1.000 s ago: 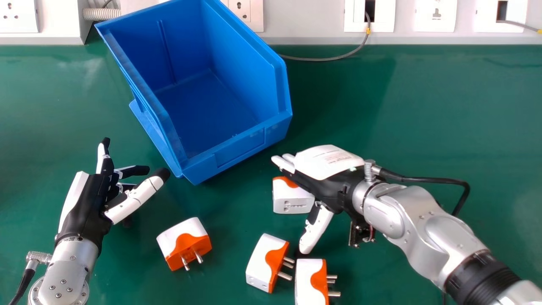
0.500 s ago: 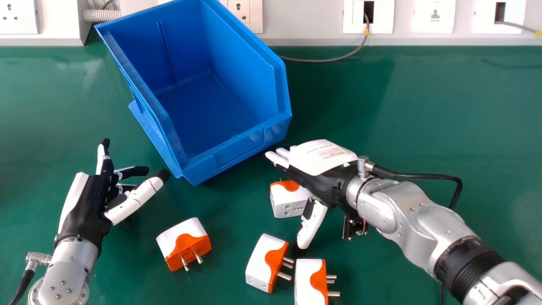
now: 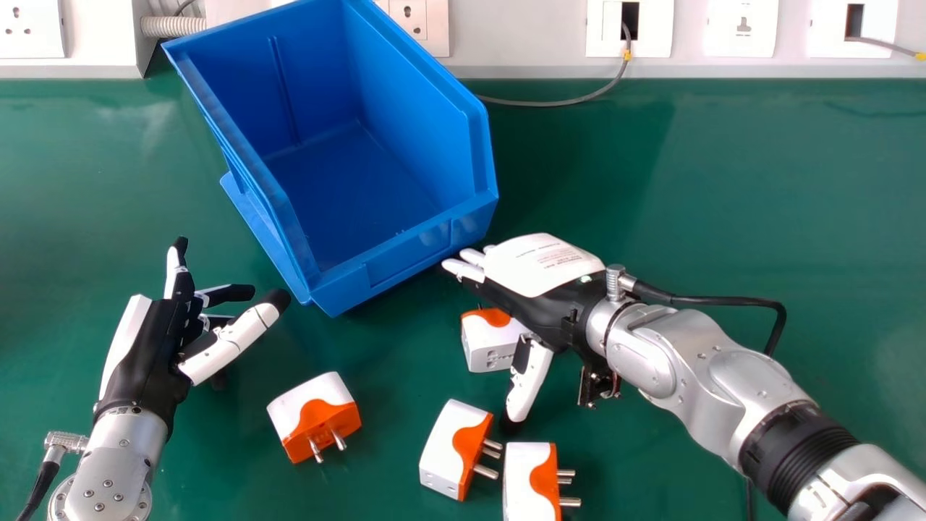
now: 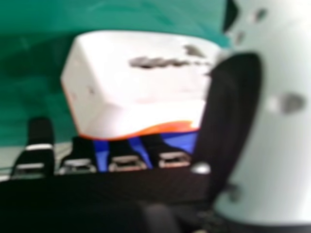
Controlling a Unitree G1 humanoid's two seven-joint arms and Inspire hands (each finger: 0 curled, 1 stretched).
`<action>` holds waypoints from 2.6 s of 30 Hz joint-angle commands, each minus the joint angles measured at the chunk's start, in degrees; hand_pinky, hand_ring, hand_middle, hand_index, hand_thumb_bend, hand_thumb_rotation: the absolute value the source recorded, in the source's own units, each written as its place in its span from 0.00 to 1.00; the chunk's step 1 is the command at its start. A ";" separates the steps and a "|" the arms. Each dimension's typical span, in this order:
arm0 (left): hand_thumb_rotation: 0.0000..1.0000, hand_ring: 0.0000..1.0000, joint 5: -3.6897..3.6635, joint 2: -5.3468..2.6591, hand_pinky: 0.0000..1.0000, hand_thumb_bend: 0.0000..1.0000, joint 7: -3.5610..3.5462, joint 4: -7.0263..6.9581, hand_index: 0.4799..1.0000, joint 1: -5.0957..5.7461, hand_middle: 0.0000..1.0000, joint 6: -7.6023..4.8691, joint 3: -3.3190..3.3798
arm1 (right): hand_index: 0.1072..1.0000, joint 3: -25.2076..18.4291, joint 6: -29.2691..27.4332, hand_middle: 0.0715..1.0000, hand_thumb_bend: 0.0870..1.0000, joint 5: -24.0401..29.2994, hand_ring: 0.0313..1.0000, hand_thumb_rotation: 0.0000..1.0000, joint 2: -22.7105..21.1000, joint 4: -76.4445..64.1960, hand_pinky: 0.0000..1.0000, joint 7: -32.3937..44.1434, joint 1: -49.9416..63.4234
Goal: Pick all objects and put in blue box
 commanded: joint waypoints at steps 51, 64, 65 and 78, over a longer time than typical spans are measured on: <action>0.54 0.65 3.00 -2.84 0.55 0.77 -3.20 3.40 0.70 4.66 0.78 5.14 -3.56 | 0.45 -0.42 -8.20 0.46 0.49 1.50 0.41 0.00 -1.32 4.15 0.30 -8.40 -0.02; 0.54 0.65 2.92 -2.93 0.54 0.77 -3.18 4.11 0.70 4.37 0.78 4.73 -3.45 | 0.43 -3.03 -6.97 0.48 0.47 2.91 0.41 0.00 -3.91 -4.52 0.31 -5.91 1.60; 0.54 0.65 2.92 -2.92 0.54 0.77 -3.20 4.04 0.70 4.38 0.78 4.78 -3.46 | 0.43 -3.45 -6.65 0.48 0.47 3.03 0.41 0.00 -4.28 -6.07 0.31 -5.49 2.02; 0.54 0.65 2.70 -2.87 0.55 0.77 -3.47 4.29 0.70 4.05 0.78 5.32 -3.35 | 0.43 -9.07 -7.45 0.49 0.45 5.60 0.41 0.00 -7.16 -19.31 0.32 -5.56 7.11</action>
